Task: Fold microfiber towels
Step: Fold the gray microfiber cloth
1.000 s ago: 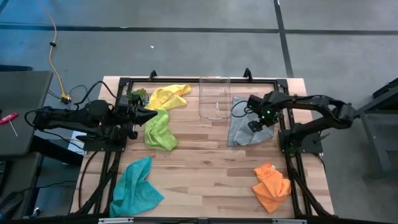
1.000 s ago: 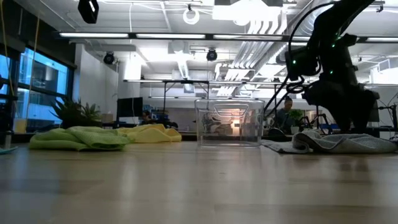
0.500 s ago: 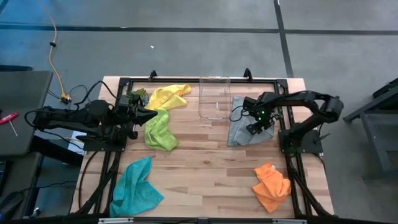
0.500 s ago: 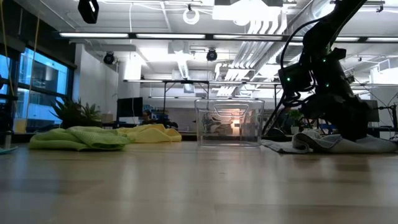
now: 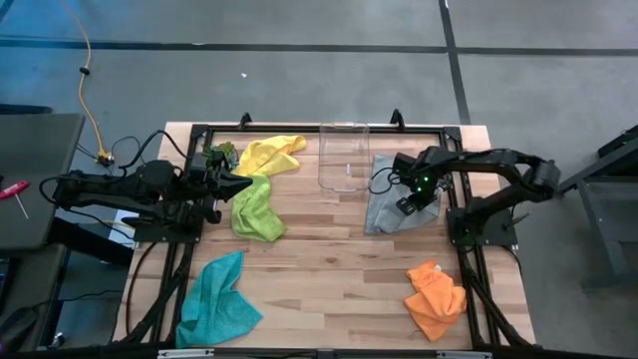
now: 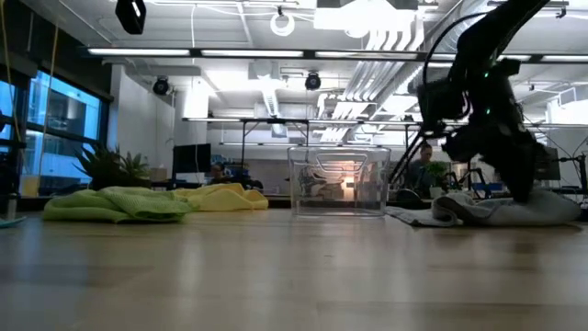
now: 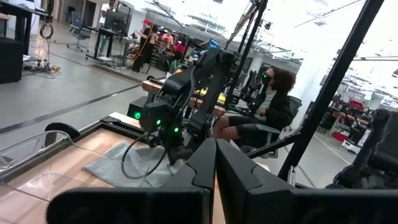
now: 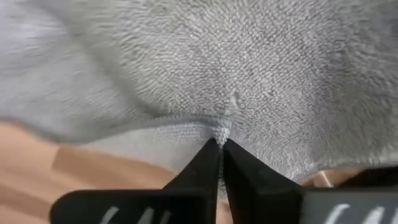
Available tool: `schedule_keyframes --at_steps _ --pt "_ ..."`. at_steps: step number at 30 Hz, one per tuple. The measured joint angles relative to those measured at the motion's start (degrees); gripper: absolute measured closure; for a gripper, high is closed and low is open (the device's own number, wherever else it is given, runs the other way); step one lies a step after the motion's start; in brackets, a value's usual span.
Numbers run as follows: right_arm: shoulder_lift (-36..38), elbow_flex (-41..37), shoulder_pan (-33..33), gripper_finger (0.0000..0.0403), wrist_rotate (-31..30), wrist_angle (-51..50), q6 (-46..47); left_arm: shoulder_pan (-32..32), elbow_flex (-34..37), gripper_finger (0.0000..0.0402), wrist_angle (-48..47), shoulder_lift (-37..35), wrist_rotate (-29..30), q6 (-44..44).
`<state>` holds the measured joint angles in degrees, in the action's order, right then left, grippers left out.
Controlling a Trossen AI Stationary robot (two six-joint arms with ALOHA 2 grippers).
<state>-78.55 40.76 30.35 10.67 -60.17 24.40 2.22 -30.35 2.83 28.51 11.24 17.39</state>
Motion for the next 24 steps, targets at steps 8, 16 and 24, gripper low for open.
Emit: schedule_keyframes --at_steps 8,16,24 --pt "15.64 8.73 -2.46 0.04 -0.52 -8.81 1.8 -0.01 0.0 0.0398 0.62 0.0 0.23 0.44" --pt "20.67 24.69 -11.98 0.0402 -0.6 -13.79 8.12 -0.02 -2.48 0.039 2.48 3.74 3.13 2.59" --pt "12.73 36.17 -23.08 0.0402 -1.68 -12.41 11.65 -0.02 -13.04 0.0312 -8.77 17.92 5.71 -1.48"
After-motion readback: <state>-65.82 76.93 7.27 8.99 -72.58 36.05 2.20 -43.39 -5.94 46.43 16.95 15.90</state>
